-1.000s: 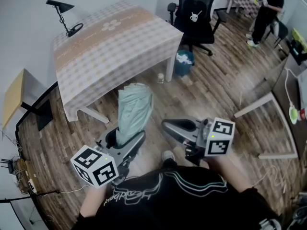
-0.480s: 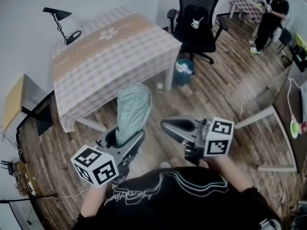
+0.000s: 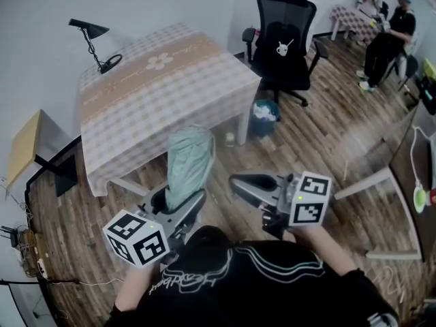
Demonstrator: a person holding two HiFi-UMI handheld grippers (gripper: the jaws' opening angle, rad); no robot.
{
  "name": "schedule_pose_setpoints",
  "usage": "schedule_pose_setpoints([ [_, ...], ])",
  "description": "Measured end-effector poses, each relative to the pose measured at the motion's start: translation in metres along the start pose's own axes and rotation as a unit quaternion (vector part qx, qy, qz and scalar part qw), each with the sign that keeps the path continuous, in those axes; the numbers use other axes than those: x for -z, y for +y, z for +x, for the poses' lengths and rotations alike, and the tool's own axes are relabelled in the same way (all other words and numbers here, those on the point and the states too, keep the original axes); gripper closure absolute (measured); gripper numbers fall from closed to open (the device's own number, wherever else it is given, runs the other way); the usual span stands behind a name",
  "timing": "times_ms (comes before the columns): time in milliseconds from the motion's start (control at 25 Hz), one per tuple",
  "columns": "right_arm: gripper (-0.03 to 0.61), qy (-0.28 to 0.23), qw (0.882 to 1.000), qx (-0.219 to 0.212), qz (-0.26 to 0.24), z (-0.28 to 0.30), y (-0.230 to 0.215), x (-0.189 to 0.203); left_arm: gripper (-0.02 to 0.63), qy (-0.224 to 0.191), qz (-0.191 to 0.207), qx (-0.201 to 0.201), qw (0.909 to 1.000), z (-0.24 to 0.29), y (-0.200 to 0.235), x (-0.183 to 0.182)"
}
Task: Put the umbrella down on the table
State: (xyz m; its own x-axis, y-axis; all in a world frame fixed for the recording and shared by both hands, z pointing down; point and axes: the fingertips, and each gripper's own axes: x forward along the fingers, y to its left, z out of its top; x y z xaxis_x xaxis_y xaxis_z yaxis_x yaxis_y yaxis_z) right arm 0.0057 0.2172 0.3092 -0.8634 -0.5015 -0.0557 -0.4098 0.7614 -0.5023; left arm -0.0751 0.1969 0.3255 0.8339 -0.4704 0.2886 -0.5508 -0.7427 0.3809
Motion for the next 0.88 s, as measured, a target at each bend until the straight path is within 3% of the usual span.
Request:
schedule_pose_setpoints([
  [440, 0.565, -0.002, 1.000, 0.007, 0.013, 0.006, -0.043, -0.013, 0.350, 0.010, -0.011, 0.004, 0.9999, 0.037, 0.026, -0.012],
  [880, 0.566, -0.004, 0.999, 0.032, 0.040, 0.041, -0.129, -0.048, 0.350, 0.036, -0.028, 0.015, 0.9989, 0.099, 0.099, -0.047],
])
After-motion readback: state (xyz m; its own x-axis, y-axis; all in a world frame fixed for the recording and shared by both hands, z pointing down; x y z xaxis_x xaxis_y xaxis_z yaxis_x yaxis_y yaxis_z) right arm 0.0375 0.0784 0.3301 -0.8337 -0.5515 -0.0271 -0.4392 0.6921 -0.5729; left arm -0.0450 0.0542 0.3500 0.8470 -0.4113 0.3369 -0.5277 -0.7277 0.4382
